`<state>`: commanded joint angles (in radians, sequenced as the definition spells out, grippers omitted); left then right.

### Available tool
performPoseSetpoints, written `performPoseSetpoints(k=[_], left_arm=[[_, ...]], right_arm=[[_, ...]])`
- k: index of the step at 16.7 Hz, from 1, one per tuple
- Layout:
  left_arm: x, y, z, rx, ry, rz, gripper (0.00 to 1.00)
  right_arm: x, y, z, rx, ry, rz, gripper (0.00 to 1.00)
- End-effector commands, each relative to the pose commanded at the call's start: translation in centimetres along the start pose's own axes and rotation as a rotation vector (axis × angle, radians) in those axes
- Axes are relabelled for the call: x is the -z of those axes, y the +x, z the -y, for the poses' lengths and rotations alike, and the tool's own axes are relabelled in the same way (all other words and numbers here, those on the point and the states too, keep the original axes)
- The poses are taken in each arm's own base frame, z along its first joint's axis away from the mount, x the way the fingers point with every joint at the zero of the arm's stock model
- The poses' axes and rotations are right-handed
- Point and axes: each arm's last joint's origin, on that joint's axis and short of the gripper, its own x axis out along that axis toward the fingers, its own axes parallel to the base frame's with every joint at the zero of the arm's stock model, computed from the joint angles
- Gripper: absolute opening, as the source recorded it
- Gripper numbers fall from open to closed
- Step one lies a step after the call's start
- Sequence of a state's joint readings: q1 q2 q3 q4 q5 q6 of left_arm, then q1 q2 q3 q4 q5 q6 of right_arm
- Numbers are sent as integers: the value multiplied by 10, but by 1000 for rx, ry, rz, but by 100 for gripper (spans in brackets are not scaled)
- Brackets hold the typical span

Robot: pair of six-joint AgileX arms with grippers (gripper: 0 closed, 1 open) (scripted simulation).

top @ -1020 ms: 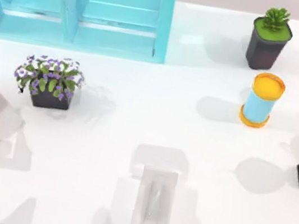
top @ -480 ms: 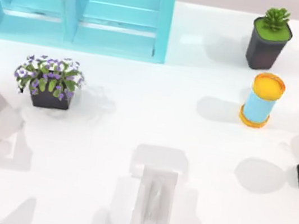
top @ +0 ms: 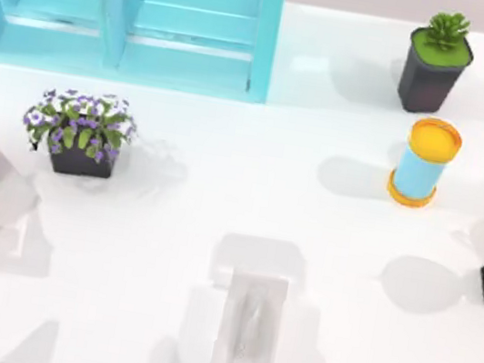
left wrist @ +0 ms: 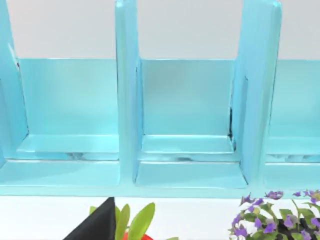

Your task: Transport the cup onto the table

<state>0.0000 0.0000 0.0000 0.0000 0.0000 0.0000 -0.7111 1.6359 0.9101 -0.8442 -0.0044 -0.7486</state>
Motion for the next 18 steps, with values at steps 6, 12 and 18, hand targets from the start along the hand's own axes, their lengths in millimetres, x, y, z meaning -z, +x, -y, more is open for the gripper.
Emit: performPoseSetpoints(k=[6, 12, 18], left_arm=[[0, 0, 0, 0, 0, 0, 100], [0, 0, 0, 0, 0, 0, 100], [0, 0, 0, 0, 0, 0, 100]], right_arm=[[-2, -6, -3, 6, 0, 7, 0], [-13, -47, -44, 0, 0, 0, 0], [-8, -89, -91, -7, 0, -13, 0]])
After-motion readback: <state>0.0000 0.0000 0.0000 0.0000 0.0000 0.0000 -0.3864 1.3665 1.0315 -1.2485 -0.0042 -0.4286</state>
